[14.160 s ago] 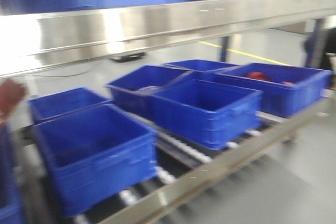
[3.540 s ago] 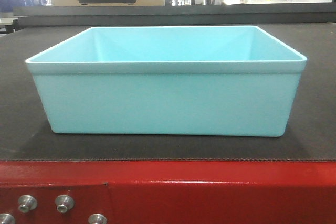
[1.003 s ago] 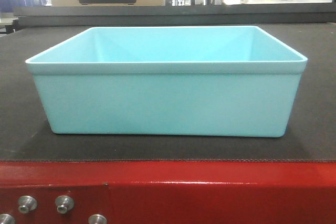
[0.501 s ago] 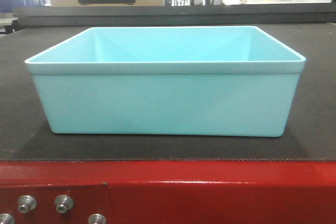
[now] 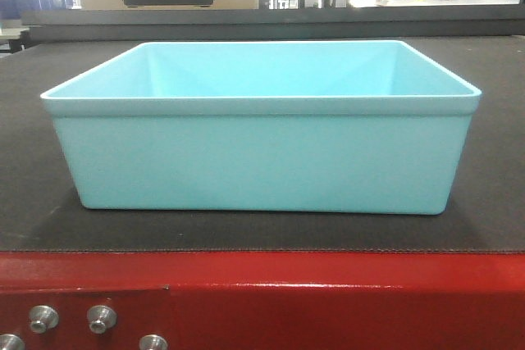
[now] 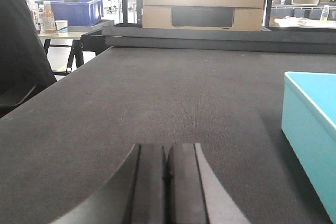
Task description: Fetch blue bin and place on conveyor start
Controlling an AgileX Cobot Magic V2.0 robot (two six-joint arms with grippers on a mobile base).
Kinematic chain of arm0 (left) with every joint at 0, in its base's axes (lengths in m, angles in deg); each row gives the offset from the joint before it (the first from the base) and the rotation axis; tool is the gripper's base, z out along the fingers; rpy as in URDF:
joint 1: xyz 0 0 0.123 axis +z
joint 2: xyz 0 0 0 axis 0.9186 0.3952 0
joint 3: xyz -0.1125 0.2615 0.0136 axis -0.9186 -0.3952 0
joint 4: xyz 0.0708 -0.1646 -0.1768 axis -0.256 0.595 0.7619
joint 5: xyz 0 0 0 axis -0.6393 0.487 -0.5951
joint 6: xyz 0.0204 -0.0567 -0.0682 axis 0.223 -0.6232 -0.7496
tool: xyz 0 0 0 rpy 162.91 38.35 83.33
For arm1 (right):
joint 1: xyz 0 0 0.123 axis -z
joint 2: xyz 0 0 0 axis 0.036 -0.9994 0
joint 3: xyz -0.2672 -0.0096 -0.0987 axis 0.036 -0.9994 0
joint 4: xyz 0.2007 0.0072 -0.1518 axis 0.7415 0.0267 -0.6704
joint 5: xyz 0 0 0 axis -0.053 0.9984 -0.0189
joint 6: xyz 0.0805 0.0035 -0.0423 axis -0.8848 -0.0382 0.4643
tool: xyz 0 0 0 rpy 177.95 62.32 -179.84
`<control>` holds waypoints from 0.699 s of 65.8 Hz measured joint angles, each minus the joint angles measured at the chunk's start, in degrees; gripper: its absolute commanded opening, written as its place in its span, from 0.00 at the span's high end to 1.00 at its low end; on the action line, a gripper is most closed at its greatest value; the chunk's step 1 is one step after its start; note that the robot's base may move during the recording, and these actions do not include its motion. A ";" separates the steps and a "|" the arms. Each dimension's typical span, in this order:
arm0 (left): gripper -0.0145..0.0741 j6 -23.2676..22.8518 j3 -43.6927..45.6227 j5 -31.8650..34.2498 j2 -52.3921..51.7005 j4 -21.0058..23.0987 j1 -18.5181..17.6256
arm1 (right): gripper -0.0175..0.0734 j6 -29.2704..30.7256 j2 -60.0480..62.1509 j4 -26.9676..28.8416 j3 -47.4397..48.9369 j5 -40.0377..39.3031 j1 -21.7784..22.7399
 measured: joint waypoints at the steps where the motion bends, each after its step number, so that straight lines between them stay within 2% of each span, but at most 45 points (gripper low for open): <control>1: 0.96 0.00 0.00 0.00 0.00 0.00 0.00 | 0.99 0.00 0.00 0.00 0.00 -0.14 0.00; 46: 0.96 0.00 0.00 0.00 0.00 0.00 0.00 | 0.99 0.11 0.00 0.00 -0.06 -0.77 0.00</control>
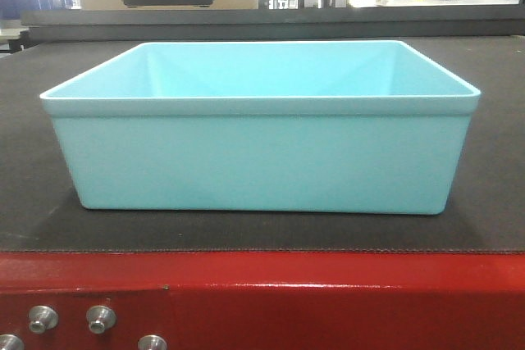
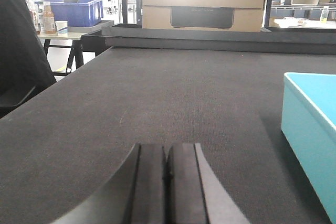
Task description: Fetch blue bin and place on conveyor start
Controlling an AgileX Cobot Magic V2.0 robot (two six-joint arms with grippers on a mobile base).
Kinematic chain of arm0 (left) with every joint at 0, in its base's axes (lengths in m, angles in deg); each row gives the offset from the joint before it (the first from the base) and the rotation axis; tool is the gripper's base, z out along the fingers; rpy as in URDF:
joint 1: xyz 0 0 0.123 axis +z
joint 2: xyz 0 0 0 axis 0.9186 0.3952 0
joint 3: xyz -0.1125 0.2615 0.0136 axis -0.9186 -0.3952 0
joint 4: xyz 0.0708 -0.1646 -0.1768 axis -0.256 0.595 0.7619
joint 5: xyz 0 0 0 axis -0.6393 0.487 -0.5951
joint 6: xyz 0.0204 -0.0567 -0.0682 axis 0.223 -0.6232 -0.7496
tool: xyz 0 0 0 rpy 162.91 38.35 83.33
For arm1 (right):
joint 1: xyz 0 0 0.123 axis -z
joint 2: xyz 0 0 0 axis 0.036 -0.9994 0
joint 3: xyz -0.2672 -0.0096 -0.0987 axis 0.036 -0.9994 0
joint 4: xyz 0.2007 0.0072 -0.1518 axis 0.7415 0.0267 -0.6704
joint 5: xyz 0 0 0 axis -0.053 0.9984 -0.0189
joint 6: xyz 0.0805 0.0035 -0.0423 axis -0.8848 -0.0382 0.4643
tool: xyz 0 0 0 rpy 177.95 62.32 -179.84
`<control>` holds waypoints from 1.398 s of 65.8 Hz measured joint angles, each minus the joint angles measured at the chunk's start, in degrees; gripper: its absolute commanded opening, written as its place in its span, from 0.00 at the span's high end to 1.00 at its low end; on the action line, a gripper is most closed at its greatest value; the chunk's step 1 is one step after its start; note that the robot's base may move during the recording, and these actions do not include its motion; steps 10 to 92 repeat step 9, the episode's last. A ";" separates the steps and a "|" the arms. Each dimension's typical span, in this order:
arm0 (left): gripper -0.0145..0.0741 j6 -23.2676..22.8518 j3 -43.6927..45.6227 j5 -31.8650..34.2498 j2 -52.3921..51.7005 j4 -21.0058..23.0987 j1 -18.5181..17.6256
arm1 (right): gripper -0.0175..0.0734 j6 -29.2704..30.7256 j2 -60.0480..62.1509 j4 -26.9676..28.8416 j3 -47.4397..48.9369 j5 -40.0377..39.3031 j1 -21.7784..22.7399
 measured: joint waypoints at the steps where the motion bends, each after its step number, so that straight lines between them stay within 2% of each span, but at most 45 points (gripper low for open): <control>1: 0.96 0.00 0.00 0.00 0.00 0.00 0.00 | 0.99 0.00 0.00 0.00 0.00 0.00 0.00; 92: 0.96 0.00 0.00 0.00 0.00 0.00 0.00 | 0.99 0.00 0.00 0.00 0.00 0.00 0.00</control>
